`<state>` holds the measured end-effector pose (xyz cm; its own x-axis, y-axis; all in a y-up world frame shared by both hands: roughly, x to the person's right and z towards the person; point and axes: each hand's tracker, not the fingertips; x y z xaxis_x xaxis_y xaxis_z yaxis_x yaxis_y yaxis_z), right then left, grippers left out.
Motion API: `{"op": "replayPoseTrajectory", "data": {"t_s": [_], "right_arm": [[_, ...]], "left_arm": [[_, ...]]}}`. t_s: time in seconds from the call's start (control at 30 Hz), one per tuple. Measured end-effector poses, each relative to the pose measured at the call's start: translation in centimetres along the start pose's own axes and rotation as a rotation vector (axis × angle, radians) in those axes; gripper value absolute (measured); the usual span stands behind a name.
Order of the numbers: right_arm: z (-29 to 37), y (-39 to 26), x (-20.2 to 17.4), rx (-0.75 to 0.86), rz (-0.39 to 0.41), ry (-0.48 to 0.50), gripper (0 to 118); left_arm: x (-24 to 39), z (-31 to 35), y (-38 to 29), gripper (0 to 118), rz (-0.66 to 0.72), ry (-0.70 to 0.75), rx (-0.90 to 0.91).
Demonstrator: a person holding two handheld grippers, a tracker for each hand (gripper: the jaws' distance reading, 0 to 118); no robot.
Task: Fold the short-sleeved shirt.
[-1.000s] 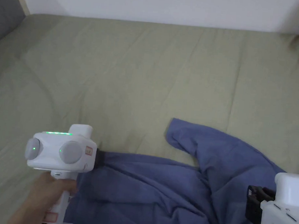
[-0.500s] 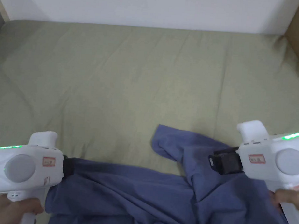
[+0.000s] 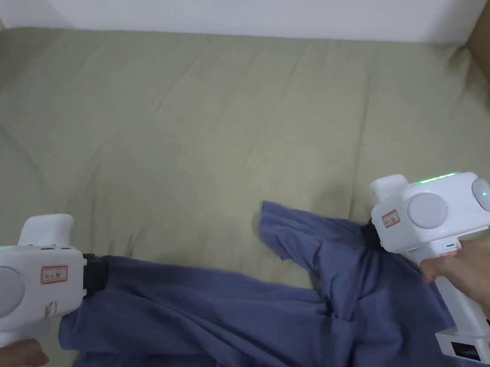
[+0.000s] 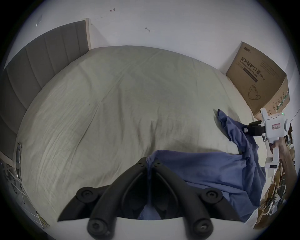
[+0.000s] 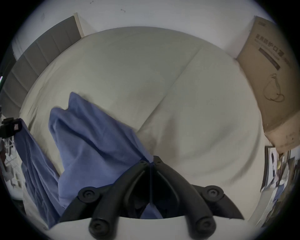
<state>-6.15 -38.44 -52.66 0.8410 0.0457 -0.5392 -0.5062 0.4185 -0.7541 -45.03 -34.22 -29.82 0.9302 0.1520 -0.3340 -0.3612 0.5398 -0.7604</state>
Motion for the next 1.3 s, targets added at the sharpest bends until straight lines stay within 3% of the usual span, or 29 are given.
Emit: {"op": "replayPoseTrajectory", "data": {"t_s": [0.03, 0.1, 0.17, 0.23, 0.37, 0.63, 0.83, 0.97, 1.1, 1.2, 1.3], "right_arm": [[-0.1, -0.3, 0.0, -0.03, -0.007, 0.063, 0], [-0.1, -1.1, 0.4, -0.015, -0.01, 0.047, 0], [0.9, -1.4, 1.2, -0.007, -0.118, 0.089, 0], [2.6, -1.6, 2.2, 0.034, -0.171, 0.128, 0], [8.4, -1.5, 4.1, 0.124, -0.163, 0.082, 0], [21.0, 0.0, 9.6, 0.347, -0.284, 0.075, 0], [28.6, 2.4, 11.3, 0.486, -0.343, 0.074, 0], [33.6, 4.2, 10.5, 0.539, -0.275, -0.025, 0], [38.2, 6.1, 10.6, 0.603, -0.29, -0.035, 0], [41.2, 8.8, 10.6, 0.652, -0.316, -0.06, 0], [44.0, 11.7, 10.6, 0.716, -0.338, -0.065, 0]], "left_arm": [[0.0, 0.3, 0.0, 1, 0.004, -0.001, 0.005], [0.1, 1.1, 0.1, 1, 0.004, -0.001, 0.009], [0.0, 2.2, 0.2, 1, 0.001, 0.004, 0.02], [-0.5, 3.1, 0.6, 1, 0.004, 0.006, 0.039], [-0.8, 6.4, 1.8, 1, 0.008, 0.022, 0.105], [-0.4, 14.0, 5.8, 1, -0.018, 0.056, 0.254], [1.0, 18.9, 10.3, 1, -0.014, 0.031, 0.356], [2.9, 22.9, 14.0, 1, -0.056, 0.04, 0.46], [4.2, 26.6, 18.7, 1, -0.108, 0.16, 0.533], [4.5, 29.5, 22.6, 1, -0.045, 0.1, 0.601], [5.9, 31.8, 26.4, 1, -0.119, 0.192, 0.671]]}}
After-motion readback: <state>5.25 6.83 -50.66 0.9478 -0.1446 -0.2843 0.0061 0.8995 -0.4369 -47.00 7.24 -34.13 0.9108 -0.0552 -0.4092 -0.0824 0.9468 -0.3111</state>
